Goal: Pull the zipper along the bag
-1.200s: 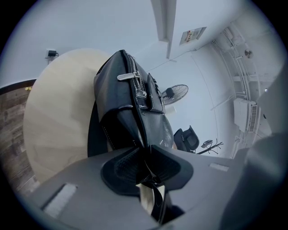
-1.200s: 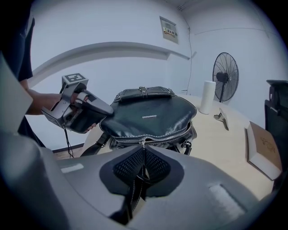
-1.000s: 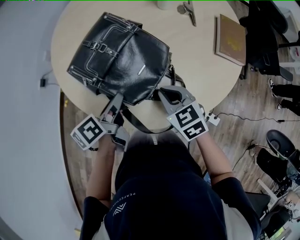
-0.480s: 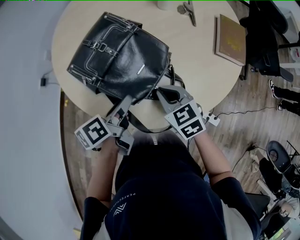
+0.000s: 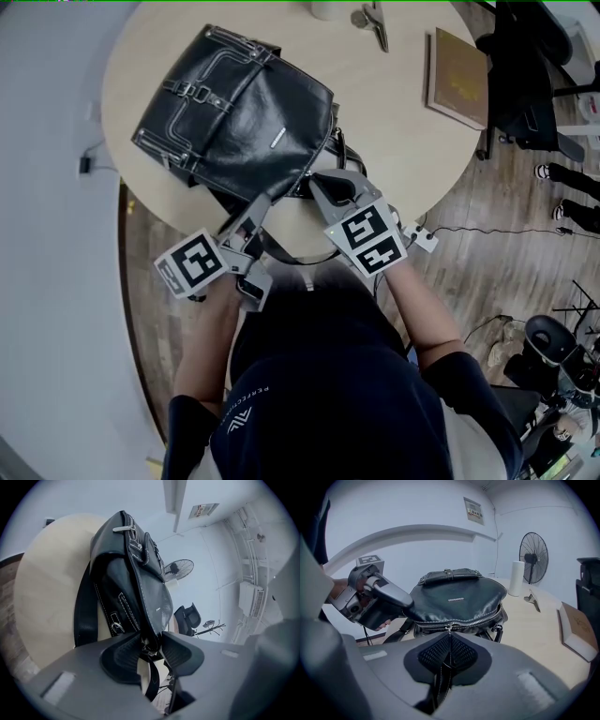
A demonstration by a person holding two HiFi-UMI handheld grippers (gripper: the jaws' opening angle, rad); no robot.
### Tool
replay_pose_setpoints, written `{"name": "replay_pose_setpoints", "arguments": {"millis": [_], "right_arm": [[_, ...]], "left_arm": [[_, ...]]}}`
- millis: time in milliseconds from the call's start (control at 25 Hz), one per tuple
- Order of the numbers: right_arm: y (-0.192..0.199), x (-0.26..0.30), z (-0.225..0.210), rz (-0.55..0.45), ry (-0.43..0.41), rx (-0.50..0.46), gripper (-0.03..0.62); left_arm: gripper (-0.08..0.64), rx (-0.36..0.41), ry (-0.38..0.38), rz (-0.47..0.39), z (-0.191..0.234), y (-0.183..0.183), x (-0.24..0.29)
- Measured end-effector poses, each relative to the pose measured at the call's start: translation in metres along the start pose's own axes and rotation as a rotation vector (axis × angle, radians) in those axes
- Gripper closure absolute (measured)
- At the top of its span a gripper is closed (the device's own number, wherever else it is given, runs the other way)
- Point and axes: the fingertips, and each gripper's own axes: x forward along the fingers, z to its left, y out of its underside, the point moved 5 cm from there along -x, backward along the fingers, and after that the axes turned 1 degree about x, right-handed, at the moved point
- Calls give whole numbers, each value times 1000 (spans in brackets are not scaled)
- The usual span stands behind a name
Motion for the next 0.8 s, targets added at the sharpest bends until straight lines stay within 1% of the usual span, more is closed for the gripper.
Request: {"name": "replay_pose_setpoints", "arguments": {"millis": [80,160,240,400,560,800], "right_arm": [[-1,0,-1,-2,4,5,577],[-1,-1,-2,1,6,6,577],[-2,-2,-2,7,13,-1,577],[-5,-3,-3,19,29,-26,577],[-6,-4,-5,28,47,-46,575],[-9,-6,-5,36,84,-102,575]], "left_arm": [[423,-32,34,-25,-2,2,2],[434,-38,42,-46,-3,3,3],[442,-26,32,-55,-3,3,1],[446,23,-14,-51,-2,0,-4],[451,49,-29,-44,1,-1,-6],[454,47,-36,-33,2,-1,-9]]}}
